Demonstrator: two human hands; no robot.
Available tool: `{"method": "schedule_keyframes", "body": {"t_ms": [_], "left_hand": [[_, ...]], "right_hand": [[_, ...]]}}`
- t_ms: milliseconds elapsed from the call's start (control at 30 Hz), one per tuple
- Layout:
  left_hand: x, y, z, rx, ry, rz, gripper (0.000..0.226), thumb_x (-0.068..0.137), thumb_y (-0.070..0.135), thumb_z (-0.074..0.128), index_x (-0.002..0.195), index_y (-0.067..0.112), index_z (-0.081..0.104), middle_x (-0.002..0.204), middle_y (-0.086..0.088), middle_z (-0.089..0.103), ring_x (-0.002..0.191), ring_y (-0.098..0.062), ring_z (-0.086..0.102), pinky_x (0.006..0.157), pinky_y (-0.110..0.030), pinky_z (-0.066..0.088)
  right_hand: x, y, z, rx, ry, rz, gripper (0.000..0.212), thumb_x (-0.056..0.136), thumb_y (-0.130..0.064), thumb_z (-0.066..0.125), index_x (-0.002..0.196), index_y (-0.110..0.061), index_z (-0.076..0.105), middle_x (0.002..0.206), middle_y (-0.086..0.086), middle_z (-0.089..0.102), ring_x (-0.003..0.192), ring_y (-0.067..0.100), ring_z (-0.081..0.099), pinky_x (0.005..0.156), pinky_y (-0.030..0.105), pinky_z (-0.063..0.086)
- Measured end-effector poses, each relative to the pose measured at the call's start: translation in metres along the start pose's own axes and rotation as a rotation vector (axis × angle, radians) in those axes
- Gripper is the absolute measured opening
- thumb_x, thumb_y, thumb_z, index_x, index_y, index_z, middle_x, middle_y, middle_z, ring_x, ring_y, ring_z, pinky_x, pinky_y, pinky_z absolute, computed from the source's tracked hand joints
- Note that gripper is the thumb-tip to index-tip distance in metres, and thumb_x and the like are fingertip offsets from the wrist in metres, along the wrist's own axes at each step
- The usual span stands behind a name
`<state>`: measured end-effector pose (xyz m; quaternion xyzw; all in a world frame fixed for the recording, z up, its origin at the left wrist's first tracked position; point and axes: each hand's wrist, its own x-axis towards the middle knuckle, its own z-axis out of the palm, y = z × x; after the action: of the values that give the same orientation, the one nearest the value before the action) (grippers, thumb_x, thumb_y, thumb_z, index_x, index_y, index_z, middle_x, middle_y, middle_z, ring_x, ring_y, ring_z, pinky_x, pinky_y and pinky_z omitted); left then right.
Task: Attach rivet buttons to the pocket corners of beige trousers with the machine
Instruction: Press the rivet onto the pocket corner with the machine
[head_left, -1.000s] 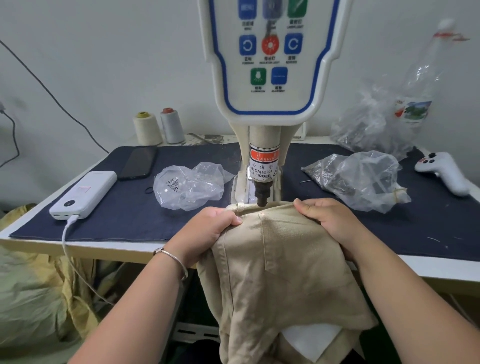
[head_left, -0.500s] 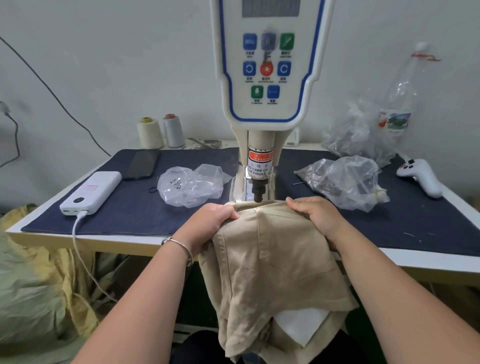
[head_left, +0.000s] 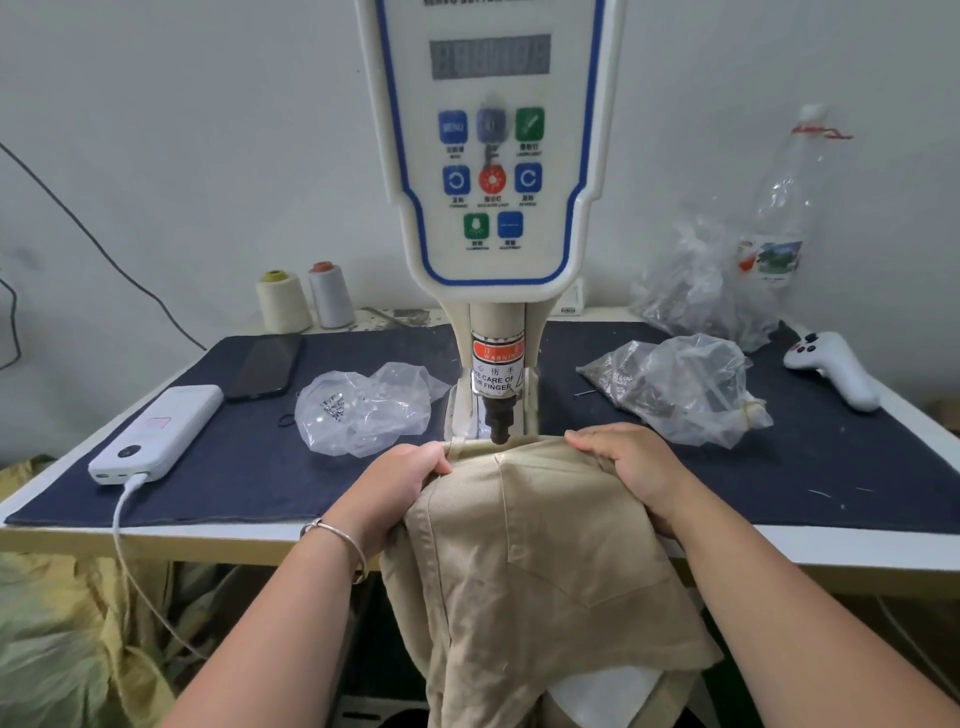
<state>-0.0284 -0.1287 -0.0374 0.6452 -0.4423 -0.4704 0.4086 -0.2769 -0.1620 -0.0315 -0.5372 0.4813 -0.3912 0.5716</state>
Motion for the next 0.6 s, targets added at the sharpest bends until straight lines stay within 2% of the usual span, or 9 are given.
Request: {"method": "schedule_keyframes", "body": {"t_ms": [67,133,200,267,333,367,467,600], "left_hand": [[-0.0013,0.002,0.0009,-0.005,0.0,-0.017,0.014,0.07,0.027,0.062,0.073,0.014,0.057,0.078,-0.003,0.051,0.077,-0.019,0.047,0.072,-0.035,0.038],[-0.0034,0.0042,0.0022,-0.012,0.006,-0.028,0.021,0.06,0.031,0.059,0.072,0.014,0.057,0.079,-0.003,0.051,0.078,-0.02,0.047,0.072,-0.035,0.038],[-0.0047,0.0053,0.0023,-0.003,0.015,-0.022,0.021,0.059,0.033,0.058,0.07,0.015,0.059,0.082,-0.003,0.053,0.079,-0.02,0.049,0.073,-0.035,0.039],[-0.0021,0.0032,0.002,0.003,0.016,-0.01,0.014,0.069,0.03,0.062,0.068,0.015,0.06,0.082,-0.002,0.053,0.079,-0.019,0.048,0.072,-0.035,0.039],[0.0008,0.0005,0.0015,0.012,0.023,-0.003,0.017,0.082,0.021,0.061,0.065,0.017,0.059,0.081,-0.002,0.053,0.077,-0.019,0.047,0.07,-0.034,0.038],[0.0015,-0.0001,0.0015,0.01,0.024,-0.002,0.018,0.081,0.021,0.06,0.063,0.017,0.059,0.081,-0.002,0.053,0.077,-0.019,0.047,0.07,-0.034,0.038],[-0.0013,0.0027,0.0016,-0.008,0.007,-0.006,0.012,0.067,0.028,0.06,0.057,0.02,0.059,0.081,-0.003,0.051,0.077,-0.019,0.046,0.07,-0.034,0.037],[0.0012,-0.0009,0.0013,0.017,0.004,0.004,0.044,0.085,0.016,0.056,0.042,0.026,0.059,0.079,-0.001,0.049,0.073,-0.018,0.044,0.068,-0.033,0.036]], "right_hand": [[0.0002,0.0,0.0006,0.004,0.008,-0.001,0.034,0.09,-0.017,0.062,0.098,0.016,0.064,0.098,0.035,0.063,0.077,0.021,0.06,0.059,0.018,0.049],[0.0001,0.0003,0.0006,0.017,-0.001,-0.004,0.041,0.09,-0.017,0.062,0.105,0.021,0.057,0.094,0.037,0.061,0.082,0.023,0.056,0.06,0.019,0.048],[0.0,0.0006,0.0006,0.036,-0.024,-0.002,0.042,0.091,-0.017,0.061,0.106,0.021,0.056,0.089,0.03,0.061,0.083,0.024,0.056,0.058,0.017,0.048],[-0.0004,0.001,0.0004,0.049,-0.041,0.004,0.04,0.091,-0.018,0.061,0.105,0.02,0.058,0.091,0.023,0.062,0.083,0.025,0.057,0.058,0.017,0.049],[-0.0004,0.0015,0.0001,0.05,-0.037,-0.004,0.039,0.09,-0.018,0.062,0.103,0.019,0.059,0.093,0.026,0.062,0.083,0.025,0.057,0.058,0.017,0.049],[-0.0006,0.0012,0.0004,0.05,-0.036,-0.007,0.038,0.09,-0.018,0.062,0.101,0.018,0.059,0.094,0.028,0.062,0.082,0.025,0.058,0.059,0.017,0.05],[0.0001,0.0015,0.0004,0.041,-0.048,-0.005,0.034,0.091,-0.019,0.062,0.097,0.014,0.064,0.089,0.023,0.065,0.079,0.023,0.062,0.062,0.02,0.052],[0.0004,0.001,-0.0001,0.028,-0.043,-0.003,0.032,0.09,-0.02,0.062,0.097,0.012,0.066,0.088,0.018,0.068,0.079,0.021,0.063,0.061,0.018,0.051]]}}
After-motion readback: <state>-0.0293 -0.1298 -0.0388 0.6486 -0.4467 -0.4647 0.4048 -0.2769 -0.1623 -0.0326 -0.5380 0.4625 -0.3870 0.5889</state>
